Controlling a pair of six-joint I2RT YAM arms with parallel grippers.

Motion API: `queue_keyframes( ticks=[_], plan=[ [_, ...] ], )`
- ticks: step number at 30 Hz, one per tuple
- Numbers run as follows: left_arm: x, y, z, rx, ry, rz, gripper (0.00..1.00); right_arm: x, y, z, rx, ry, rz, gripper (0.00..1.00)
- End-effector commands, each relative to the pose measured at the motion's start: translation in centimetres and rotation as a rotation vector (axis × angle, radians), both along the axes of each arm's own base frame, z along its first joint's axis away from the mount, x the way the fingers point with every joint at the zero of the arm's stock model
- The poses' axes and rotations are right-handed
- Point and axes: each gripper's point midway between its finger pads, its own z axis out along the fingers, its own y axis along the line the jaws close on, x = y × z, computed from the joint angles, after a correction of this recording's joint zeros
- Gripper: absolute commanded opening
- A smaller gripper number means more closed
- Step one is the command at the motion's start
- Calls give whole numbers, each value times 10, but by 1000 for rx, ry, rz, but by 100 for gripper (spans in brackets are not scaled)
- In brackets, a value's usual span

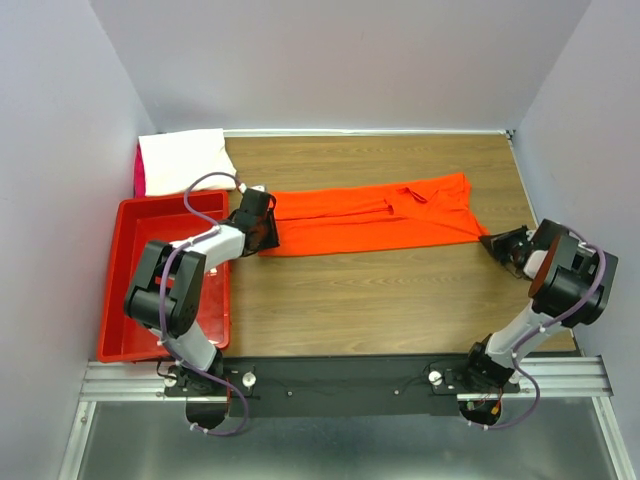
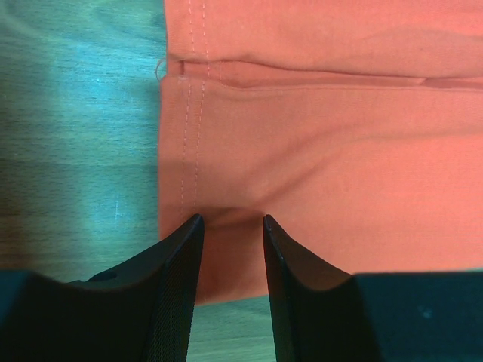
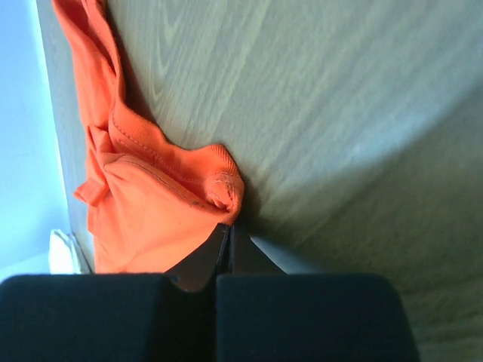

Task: Fold and stack the t-shirts
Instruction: Fold the tshirt

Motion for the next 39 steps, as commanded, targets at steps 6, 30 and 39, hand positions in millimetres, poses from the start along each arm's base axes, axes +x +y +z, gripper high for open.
queue_keyframes(
  ticks=[6, 30, 39],
  plan=[
    [-54, 23, -20, 64, 129, 4, 46, -7, -19, -2, -108, 104, 34, 1],
    [-28, -21, 139, -115, -351, -129, 79, 51, 50, 132, -238, -89, 157, 54],
    [-52, 11, 230, -77, -746, -119, 83, 92, 143, 100, 38, -147, 151, 54]
  ],
)
